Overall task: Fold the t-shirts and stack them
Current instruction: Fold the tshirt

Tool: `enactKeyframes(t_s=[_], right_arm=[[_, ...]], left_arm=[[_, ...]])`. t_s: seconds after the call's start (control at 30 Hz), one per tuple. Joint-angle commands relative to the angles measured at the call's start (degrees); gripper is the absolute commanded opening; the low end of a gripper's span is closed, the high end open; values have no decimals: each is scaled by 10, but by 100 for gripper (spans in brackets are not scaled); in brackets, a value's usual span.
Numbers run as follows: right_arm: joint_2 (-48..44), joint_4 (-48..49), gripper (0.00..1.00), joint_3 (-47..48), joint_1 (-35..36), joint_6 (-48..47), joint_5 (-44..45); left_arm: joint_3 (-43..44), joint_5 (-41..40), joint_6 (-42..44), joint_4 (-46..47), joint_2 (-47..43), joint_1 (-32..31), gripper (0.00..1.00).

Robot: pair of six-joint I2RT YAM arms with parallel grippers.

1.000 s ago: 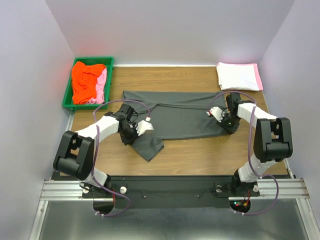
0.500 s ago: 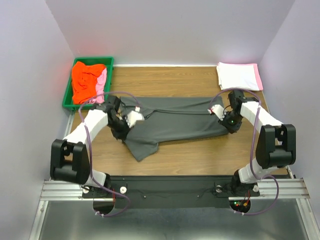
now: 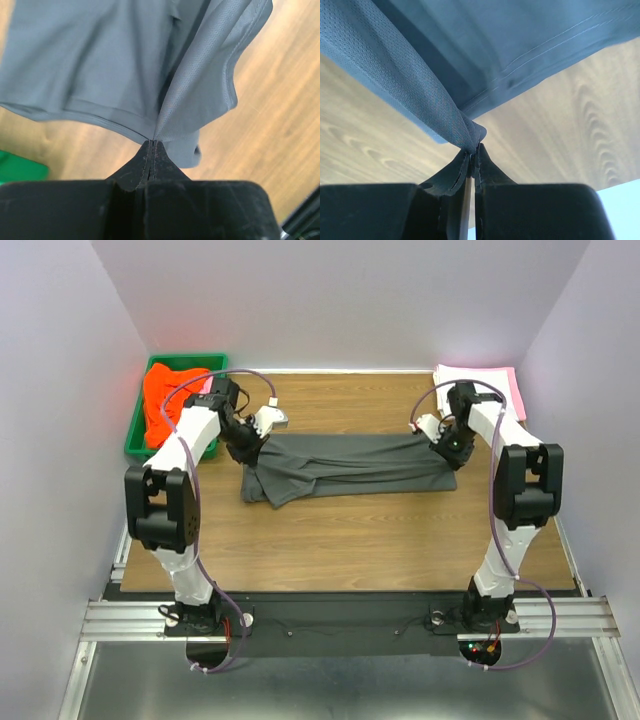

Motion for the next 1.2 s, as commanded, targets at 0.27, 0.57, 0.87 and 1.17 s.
enactKeyframes(t_s=[0.27,0.57,0.87,1.17], right_arm=[[90,-38,1,110,-4,-6,9],[121,-38,6,152,-9,20,3],[135,-47,50,193,-13,96,-12],[113,-93,52,193,-67,217,-80]], left_arm=[[121,-9,-7,-11,103,10,0],[115,-6,-49,48,126,14,0],[129,-28,-91,60,135,23,44],[83,69,-185,31,20,34,51]])
